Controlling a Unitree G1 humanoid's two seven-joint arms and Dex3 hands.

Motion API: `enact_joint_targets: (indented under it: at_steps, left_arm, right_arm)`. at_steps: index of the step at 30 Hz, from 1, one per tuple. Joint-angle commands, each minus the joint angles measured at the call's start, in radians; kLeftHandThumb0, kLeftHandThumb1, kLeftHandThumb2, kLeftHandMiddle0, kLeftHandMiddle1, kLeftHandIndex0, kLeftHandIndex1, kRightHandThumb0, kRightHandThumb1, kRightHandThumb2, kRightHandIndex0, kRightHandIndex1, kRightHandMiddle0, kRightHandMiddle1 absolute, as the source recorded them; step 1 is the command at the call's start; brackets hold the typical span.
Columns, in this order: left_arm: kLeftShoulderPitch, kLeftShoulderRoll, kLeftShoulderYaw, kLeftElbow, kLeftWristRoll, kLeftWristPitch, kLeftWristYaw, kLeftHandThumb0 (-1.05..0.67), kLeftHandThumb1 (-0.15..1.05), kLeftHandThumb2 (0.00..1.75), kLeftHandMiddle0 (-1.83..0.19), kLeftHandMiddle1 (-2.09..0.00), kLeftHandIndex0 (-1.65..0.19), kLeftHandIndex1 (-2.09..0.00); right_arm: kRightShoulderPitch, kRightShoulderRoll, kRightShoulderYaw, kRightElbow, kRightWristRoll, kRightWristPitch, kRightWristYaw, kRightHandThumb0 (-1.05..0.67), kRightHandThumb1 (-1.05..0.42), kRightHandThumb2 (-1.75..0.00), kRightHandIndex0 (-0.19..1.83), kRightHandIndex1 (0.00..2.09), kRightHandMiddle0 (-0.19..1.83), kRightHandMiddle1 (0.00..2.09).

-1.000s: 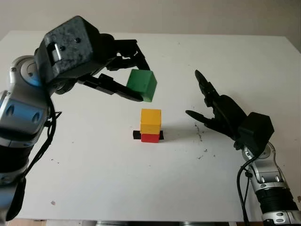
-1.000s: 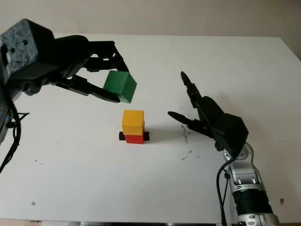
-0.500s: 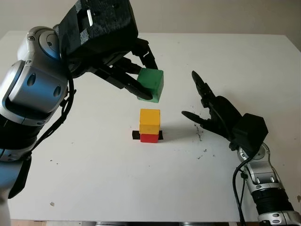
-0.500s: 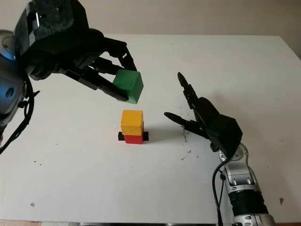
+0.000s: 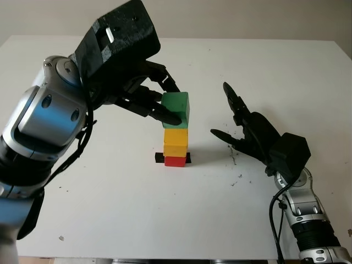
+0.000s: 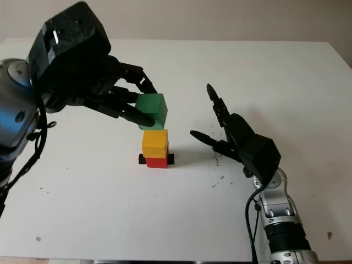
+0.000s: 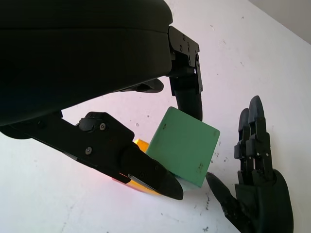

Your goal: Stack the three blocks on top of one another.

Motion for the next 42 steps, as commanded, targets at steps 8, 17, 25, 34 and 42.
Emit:
enact_joint_targets:
  at_steps: [8,17,25,34,42]
  left_arm:
    - [0.009,0.064,-0.045,-0.033,-0.032,-0.045,0.023,-0.31,1.05,0.07,-0.26,-0.06,-0.22,-1.61]
    - [0.022,0.082,-0.070,-0.032,-0.030,-0.088,0.039,-0.32,1.03,0.06,-0.27,-0.07,-0.23,-1.57]
    - [0.031,0.069,-0.066,-0.018,-0.037,-0.080,0.056,-0.32,1.03,0.05,-0.28,-0.07,-0.22,-1.55]
    - [0.032,0.055,-0.084,-0.022,-0.055,-0.045,0.083,-0.33,1.03,0.05,-0.25,-0.06,-0.21,-1.57]
    - [0.028,0.037,-0.094,-0.016,-0.057,-0.029,0.105,-0.31,1.02,0.05,-0.27,-0.07,-0.22,-1.62]
  right_arm:
    - [-0.011,0.006,0.004,0.000,-0.007,-0.016,-0.013,-0.72,-1.05,-0.12,-0.19,0.04,-0.11,0.06]
    - [-0.014,0.008,0.009,0.005,-0.010,-0.014,-0.019,-0.72,-1.05,-0.12,-0.19,0.03,-0.11,0.06]
    - [-0.009,0.006,0.007,0.015,-0.012,-0.034,-0.022,-0.73,-1.05,-0.13,-0.19,0.03,-0.11,0.05]
    - [0.005,0.002,0.000,-0.007,-0.002,-0.022,-0.019,-0.69,-1.05,-0.11,-0.19,0.04,-0.10,0.06]
    - [0.008,0.002,-0.002,-0.012,0.004,-0.020,-0.018,-0.68,-1.05,-0.10,-0.19,0.04,-0.11,0.05]
